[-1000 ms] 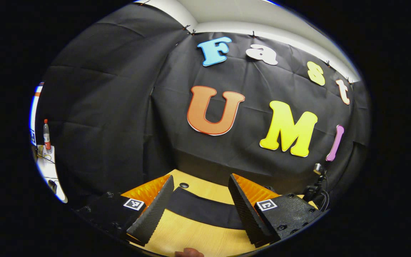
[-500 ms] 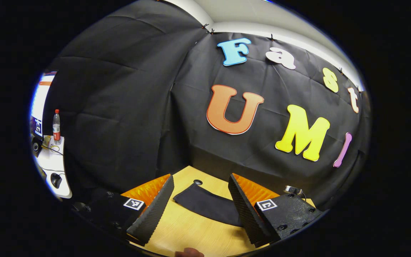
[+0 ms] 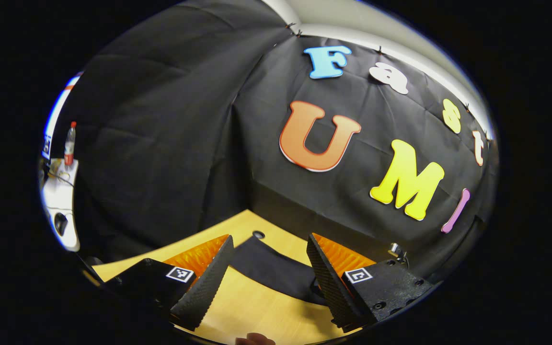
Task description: Grasp the waist and the cuffs of the jeans and fold them to make the two legs overlap; first hold the waist and fold one-third of the jeans toward the cuffs, then hold the cuffs and fold the remaining one-third in the same direction to finish folding.
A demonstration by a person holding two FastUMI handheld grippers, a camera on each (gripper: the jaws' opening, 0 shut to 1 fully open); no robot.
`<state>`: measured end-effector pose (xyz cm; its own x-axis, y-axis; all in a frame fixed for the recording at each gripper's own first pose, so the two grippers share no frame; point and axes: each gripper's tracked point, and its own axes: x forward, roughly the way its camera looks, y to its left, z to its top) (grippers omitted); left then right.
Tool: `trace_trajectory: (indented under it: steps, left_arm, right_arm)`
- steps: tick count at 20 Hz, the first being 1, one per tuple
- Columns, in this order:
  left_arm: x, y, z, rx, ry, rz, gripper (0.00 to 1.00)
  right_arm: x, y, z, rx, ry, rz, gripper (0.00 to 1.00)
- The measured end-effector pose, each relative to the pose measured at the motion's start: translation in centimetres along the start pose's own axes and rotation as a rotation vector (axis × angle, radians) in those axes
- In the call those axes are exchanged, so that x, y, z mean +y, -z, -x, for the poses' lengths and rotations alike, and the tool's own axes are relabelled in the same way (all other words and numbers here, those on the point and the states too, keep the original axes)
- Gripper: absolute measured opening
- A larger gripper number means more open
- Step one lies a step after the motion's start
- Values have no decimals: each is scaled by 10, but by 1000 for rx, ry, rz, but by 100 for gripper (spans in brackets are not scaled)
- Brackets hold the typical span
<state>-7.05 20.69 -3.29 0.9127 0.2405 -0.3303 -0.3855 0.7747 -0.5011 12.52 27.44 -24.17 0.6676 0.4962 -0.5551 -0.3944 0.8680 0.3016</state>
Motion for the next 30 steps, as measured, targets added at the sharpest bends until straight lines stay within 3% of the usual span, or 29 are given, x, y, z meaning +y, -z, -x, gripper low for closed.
trace_trajectory:
  steps: [1, 2, 7, 15, 20, 24, 26, 30]
  left_arm:
    - [5, 14, -6, 40, 2, 30, 99]
    - [9, 29, -16, 88, 10, 70, 99]
    - [22, 80, -68, 245, -3, 332, 99]
    - [57, 107, -130, 300, -73, 605, 99]
    - [77, 134, -155, 345, -139, 722, 100]
    - [87, 152, -177, 370, -185, 788, 99]
    - [89, 148, -184, 370, -186, 863, 99]
    - [89, 143, -207, 343, -188, 914, 97]
  right_arm:
    - [1, -10, 8, -26, -4, 17, 86]
    - [1, -21, 19, -53, -6, 31, 93]
    - [-27, -94, 88, -216, 20, 65, 93]
    - [-100, -181, 196, -434, 185, 64, 87]
    - [-140, -200, 246, -492, 285, 90, 94]
    - [-173, -209, 277, -512, 354, 80, 93]
    - [-190, -211, 290, -517, 395, 86, 95]
    - [-214, -215, 311, -537, 446, 51, 94]
